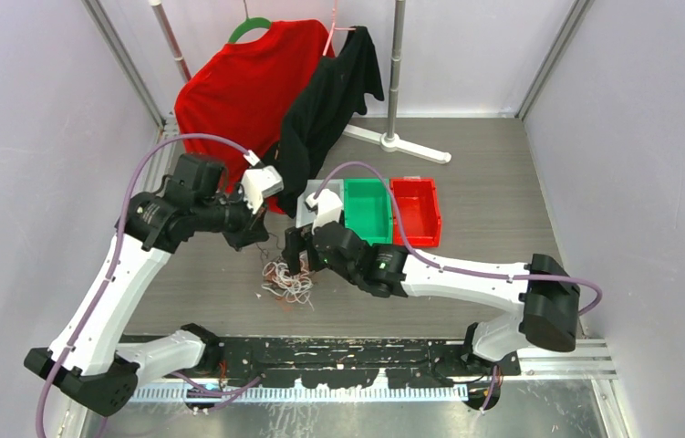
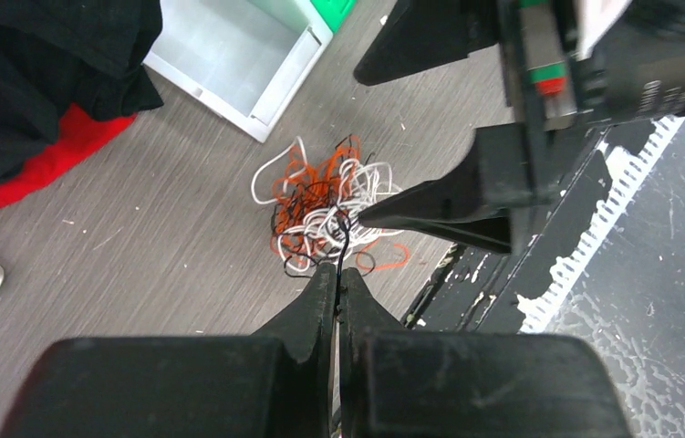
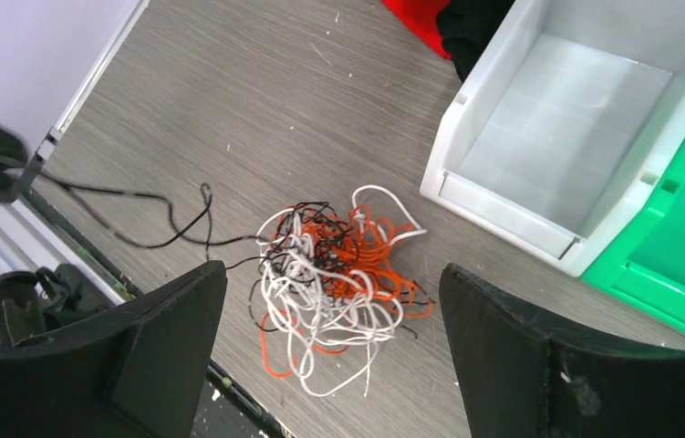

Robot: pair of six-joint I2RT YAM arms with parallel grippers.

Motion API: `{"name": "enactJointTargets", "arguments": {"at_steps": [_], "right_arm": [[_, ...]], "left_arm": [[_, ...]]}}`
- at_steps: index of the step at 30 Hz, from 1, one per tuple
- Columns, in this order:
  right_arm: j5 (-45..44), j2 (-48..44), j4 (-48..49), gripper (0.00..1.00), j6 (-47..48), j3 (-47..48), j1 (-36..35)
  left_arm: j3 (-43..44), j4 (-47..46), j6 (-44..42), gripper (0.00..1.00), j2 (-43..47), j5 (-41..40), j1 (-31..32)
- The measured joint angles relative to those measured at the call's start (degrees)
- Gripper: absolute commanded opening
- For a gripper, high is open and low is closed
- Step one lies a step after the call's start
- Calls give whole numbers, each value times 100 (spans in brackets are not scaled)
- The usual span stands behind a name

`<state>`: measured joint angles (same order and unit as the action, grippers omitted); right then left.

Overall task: Untangle the cables
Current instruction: Untie the cable.

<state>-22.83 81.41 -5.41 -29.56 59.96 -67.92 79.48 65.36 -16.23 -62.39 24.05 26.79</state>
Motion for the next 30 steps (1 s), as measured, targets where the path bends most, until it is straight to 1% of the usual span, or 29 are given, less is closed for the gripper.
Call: {"name": "enactJointTargets", "arguments": {"at_steps": [6, 10, 15, 21, 30], "right_arm": [[-192, 415, 306, 91, 33, 184, -24], [-278, 527, 439, 92, 35, 184, -68], [-339, 393, 813, 92, -74, -57, -146], [-380, 61, 857, 92, -221, -433, -240], [-879, 31, 933, 92, -225, -417, -275]], "left_arm": [[398, 212, 155, 0, -66, 157, 2], [667, 273, 271, 0, -162, 282, 11], [800, 289, 337, 0, -243, 310, 13], [999, 376, 435, 0, -334, 345, 63], [1862, 614, 697, 0, -654, 787, 205]]}}
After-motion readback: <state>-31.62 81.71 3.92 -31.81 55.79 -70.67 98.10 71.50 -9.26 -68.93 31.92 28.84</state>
